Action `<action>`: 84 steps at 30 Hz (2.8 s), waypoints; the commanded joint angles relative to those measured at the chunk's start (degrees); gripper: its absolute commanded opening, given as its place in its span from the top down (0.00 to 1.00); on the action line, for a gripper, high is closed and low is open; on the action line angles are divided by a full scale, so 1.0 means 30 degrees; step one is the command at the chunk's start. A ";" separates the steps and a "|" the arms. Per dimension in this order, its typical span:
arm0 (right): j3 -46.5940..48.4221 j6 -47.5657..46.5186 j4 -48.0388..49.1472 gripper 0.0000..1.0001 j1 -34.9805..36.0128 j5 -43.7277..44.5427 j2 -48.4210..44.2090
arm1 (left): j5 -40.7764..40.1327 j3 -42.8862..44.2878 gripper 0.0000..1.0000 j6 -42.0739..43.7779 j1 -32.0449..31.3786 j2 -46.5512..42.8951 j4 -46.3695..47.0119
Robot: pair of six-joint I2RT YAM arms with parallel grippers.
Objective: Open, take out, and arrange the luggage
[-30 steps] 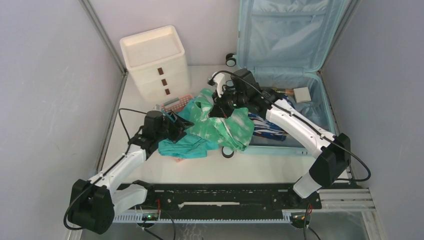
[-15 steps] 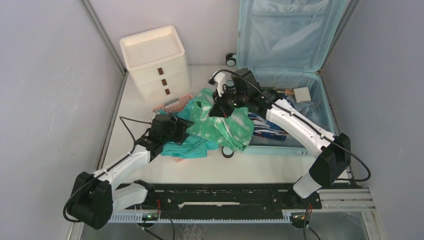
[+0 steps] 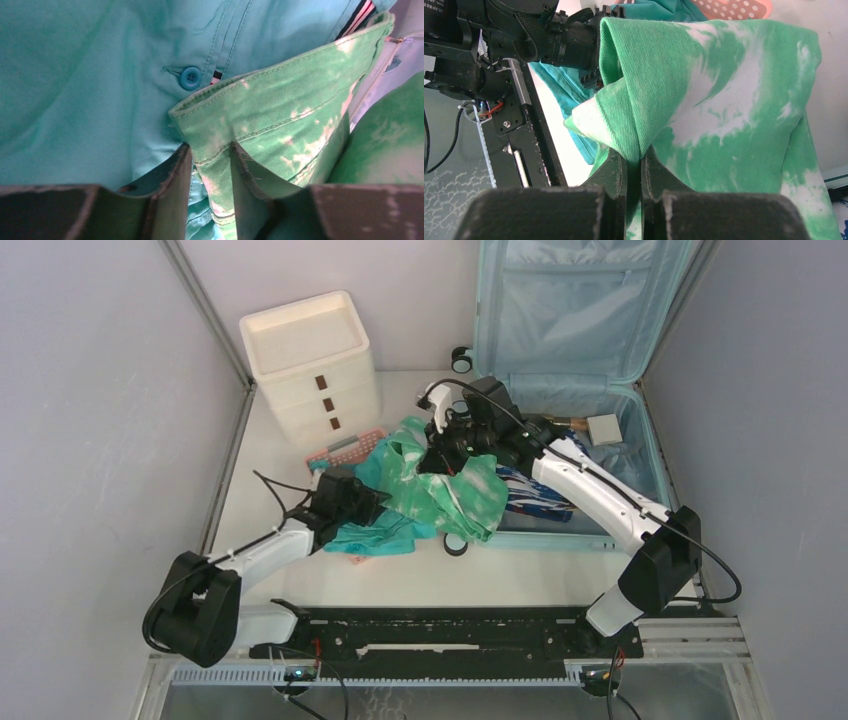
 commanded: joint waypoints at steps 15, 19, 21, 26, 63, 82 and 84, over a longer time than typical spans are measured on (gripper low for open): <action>0.1147 0.0305 0.1220 1.00 0.0137 -0.0698 -0.0961 | -0.2427 0.3510 1.00 0.5636 -0.0092 -0.5182 -0.2477; 0.2600 0.1392 0.1452 1.00 0.0576 -0.0486 -0.0762 | -0.2760 0.4898 1.00 0.7346 -0.0043 -0.6074 -0.3873; 0.3225 0.2304 0.1911 1.00 0.1031 0.0226 -0.0598 | -0.2962 0.5611 1.00 0.8341 0.0087 -0.6354 -0.4804; 0.4812 0.4128 0.2868 1.00 0.2515 0.3409 0.0780 | -0.2469 0.6475 1.00 1.0048 0.1152 -0.6890 -0.5848; 1.1121 0.4480 0.5798 0.24 0.4752 0.5222 1.1142 | -0.1212 0.9024 0.49 1.6204 1.0132 -0.1961 -0.6637; -0.1974 -1.1777 -0.6227 0.10 -0.5583 -0.4903 -0.3208 | 0.3741 0.3987 0.56 1.4528 0.3984 -0.4957 -0.3932; -0.3153 -1.2867 -0.6271 0.08 -0.6414 -0.3884 -0.4033 | 0.2790 0.3268 0.56 1.4870 0.3936 -0.4144 -0.4267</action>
